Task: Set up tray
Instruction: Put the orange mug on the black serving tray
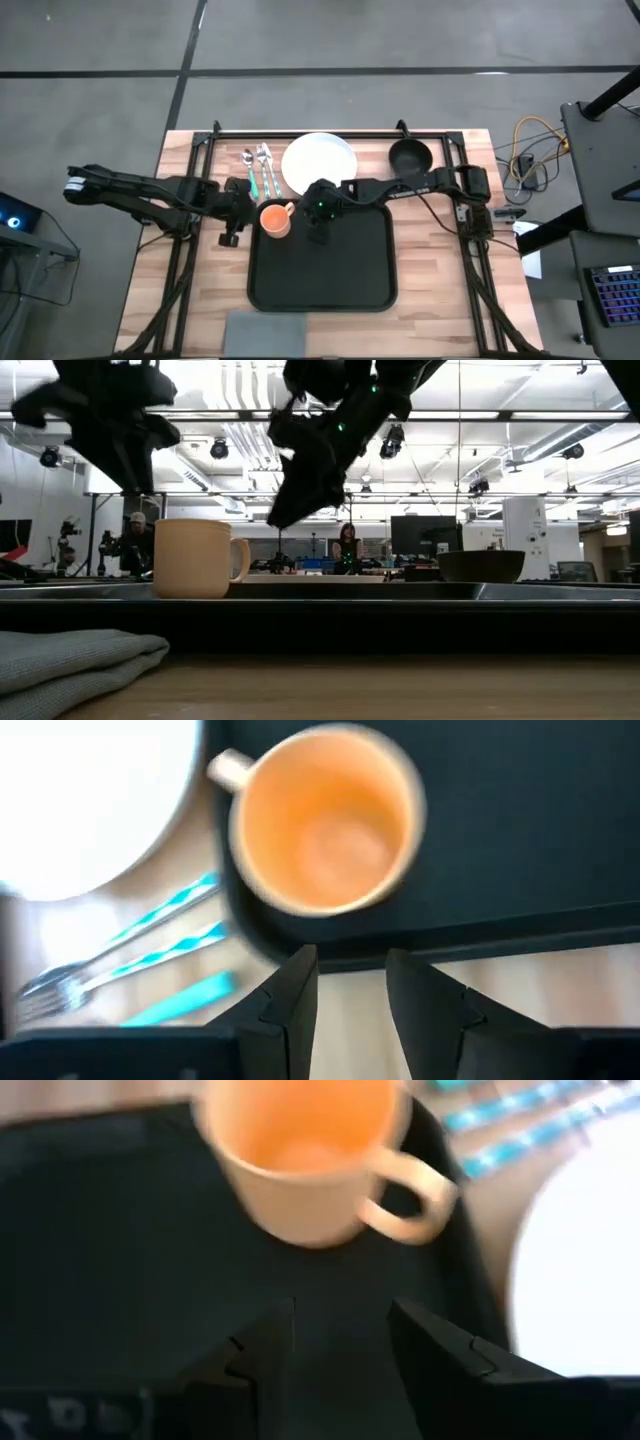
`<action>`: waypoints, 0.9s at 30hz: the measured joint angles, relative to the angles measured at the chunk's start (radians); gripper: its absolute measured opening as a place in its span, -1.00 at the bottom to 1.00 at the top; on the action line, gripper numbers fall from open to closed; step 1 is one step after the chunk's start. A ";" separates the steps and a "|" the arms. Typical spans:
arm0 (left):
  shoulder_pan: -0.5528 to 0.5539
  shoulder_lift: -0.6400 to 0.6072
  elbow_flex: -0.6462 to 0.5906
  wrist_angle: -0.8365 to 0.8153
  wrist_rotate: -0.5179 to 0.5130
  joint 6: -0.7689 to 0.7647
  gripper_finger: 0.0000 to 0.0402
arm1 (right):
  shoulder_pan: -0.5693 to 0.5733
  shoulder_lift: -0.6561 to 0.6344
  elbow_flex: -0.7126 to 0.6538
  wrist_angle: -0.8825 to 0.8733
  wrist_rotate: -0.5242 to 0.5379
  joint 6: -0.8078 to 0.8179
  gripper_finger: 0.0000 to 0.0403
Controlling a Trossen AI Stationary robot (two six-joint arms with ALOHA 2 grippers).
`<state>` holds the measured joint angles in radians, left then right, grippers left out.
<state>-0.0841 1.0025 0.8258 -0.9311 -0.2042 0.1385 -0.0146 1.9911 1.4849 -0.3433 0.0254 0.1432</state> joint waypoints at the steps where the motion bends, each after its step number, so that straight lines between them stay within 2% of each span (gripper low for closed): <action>1: 0.000 0.005 -0.008 0.011 -0.036 -0.001 -0.49 | 0.005 0.002 0.000 0.026 -0.001 -0.002 -0.25; 6: 0.000 0.019 -0.036 0.024 -0.144 -0.026 -0.49 | -0.002 0.040 0.000 0.114 -0.025 0.012 -0.28; 17: 0.000 0.042 -0.099 0.050 -0.125 -0.025 -0.49 | 0.006 0.107 -0.002 0.178 -0.076 0.040 -0.32; 27: 0.000 0.082 -0.140 0.222 -0.087 -0.026 -0.49 | 0.015 0.121 -0.001 0.216 -0.079 0.060 -0.33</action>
<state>-0.0841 1.0847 0.6860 -0.7087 -0.2908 0.1129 0.0004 2.1117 1.4837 -0.1271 -0.0540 0.2031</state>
